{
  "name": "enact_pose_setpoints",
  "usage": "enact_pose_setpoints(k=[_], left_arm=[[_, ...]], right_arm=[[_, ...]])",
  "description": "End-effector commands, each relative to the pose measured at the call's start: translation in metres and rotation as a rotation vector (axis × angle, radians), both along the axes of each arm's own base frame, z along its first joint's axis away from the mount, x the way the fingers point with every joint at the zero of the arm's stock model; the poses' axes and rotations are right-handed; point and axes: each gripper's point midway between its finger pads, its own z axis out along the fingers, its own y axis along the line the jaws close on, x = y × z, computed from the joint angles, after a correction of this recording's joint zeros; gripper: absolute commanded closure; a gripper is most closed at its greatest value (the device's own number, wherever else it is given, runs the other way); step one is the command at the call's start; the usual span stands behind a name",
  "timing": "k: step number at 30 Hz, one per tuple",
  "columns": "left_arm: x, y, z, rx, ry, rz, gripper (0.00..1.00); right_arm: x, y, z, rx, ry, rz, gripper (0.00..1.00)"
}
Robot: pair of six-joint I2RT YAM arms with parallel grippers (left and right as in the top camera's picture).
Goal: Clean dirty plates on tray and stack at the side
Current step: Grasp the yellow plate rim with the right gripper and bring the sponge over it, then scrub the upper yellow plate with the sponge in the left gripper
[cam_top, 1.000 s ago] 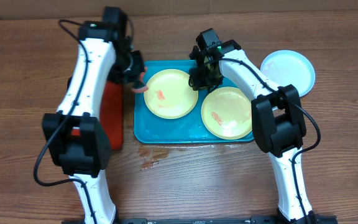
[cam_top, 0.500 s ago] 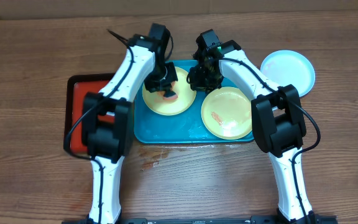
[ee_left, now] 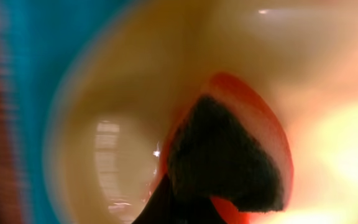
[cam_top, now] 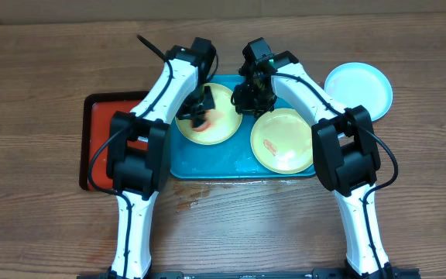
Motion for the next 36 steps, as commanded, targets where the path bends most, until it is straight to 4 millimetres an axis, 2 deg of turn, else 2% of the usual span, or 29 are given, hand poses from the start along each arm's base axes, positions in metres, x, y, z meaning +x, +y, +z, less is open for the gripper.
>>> enact_pose_setpoints(k=[1, 4, 7, 10, 12, 17, 20, 23, 27, 29, 32, 34, 36], left_arm=[[0.015, 0.053, 0.002, 0.187, -0.036, 0.057, 0.96], [0.02, 0.039, 0.008, 0.089, -0.037, 0.046, 0.96], [0.028, 0.002, 0.017, -0.114, -0.044, -0.009, 0.96], [0.037, -0.042, 0.028, -0.363, -0.066, -0.043, 0.96], [0.039, -0.061, 0.03, -0.468, -0.066, -0.039, 0.96], [0.04, -0.073, 0.012, -0.469, -0.052, -0.034, 0.96], [0.034, -0.076, -0.009, -0.448, -0.012, -0.056, 0.96], [0.029, -0.055, -0.031, -0.315, 0.014, -0.056, 0.96], [0.024, -0.015, -0.029, -0.135, 0.028, -0.034, 0.96], [0.025, 0.007, -0.02, -0.051, 0.023, -0.018, 0.96], [0.028, 0.052, 0.004, 0.127, -0.01, 0.04, 0.96], [0.03, 0.073, 0.022, 0.21, -0.041, 0.07, 0.96], [0.035, 0.083, 0.04, 0.231, -0.078, 0.085, 0.96]], right_arm=[[-0.004, -0.007, -0.007, -0.029, 0.015, -0.009, 0.96], [-0.004, -0.006, -0.007, -0.028, 0.012, -0.009, 0.96], [-0.004, -0.006, -0.007, -0.029, 0.013, -0.009, 0.96], [-0.003, -0.006, -0.007, -0.027, 0.011, -0.009, 0.96], [-0.002, -0.006, -0.007, -0.026, 0.007, -0.009, 0.96], [-0.001, -0.005, -0.006, -0.023, 0.003, -0.009, 0.96], [-0.001, -0.005, -0.007, -0.023, 0.003, -0.009, 0.96], [-0.002, -0.005, -0.007, -0.024, 0.003, -0.009, 0.96], [-0.001, -0.006, -0.007, -0.027, 0.002, -0.01, 0.96], [0.0, -0.009, -0.008, -0.042, -0.005, -0.013, 0.96], [0.003, -0.017, -0.01, -0.095, -0.021, -0.023, 0.96], [0.004, -0.026, -0.012, -0.143, -0.031, -0.031, 0.96], [0.005, -0.03, -0.012, -0.169, -0.039, -0.033, 0.96]])
